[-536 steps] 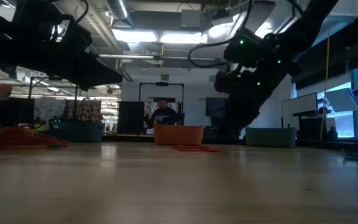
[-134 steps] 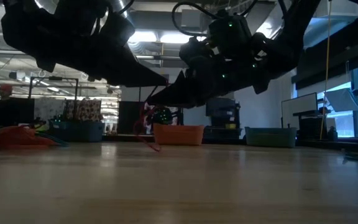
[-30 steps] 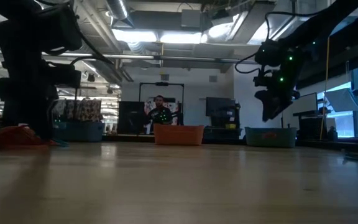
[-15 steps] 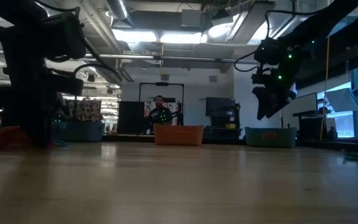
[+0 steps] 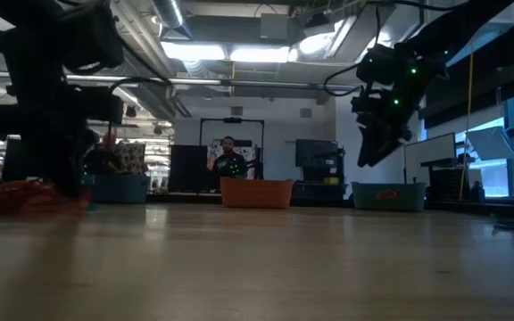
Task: Sort rubber bands into baskets
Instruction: Put the red rubber band into the green bin
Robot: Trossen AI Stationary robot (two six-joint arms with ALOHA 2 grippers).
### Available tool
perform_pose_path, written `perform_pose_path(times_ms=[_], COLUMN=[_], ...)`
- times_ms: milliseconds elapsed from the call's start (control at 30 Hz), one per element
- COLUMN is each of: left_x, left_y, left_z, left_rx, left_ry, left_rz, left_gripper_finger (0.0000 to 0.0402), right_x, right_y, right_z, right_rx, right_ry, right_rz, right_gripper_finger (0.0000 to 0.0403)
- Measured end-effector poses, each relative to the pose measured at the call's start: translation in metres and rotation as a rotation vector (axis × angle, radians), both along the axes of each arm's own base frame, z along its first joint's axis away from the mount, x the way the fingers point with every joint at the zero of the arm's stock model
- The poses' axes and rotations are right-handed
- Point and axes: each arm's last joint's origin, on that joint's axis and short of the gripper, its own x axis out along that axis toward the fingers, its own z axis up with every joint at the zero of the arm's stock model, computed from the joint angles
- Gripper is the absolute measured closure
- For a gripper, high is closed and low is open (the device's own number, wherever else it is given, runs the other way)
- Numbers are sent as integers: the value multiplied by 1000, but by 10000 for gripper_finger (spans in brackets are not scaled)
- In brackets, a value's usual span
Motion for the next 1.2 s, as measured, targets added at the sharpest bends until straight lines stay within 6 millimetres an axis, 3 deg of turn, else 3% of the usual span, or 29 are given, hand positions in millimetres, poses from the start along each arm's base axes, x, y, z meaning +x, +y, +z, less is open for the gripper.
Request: perform_pose_path(times_ms=[267, 467, 867, 1200], left_x=[3, 2, 14, 16], left_y=[0, 0, 3, 5], left_z=[11, 20, 25, 22], left_rx=[16, 12, 30, 36], left_ry=[-103, -179, -294, -280], left_rz=[-45, -47, -70, -61], left_gripper_finger=[397, 378, 371, 364], right_x=[2, 6, 36, 54], right_y=[1, 5, 36, 56], right_z=[0, 2, 9, 3], right_rx=[-11, 72, 13, 14], right_ry=[1, -91, -186, -185], right_rz=[0, 90, 295, 359], right_gripper_finger=[113, 92, 91, 91])
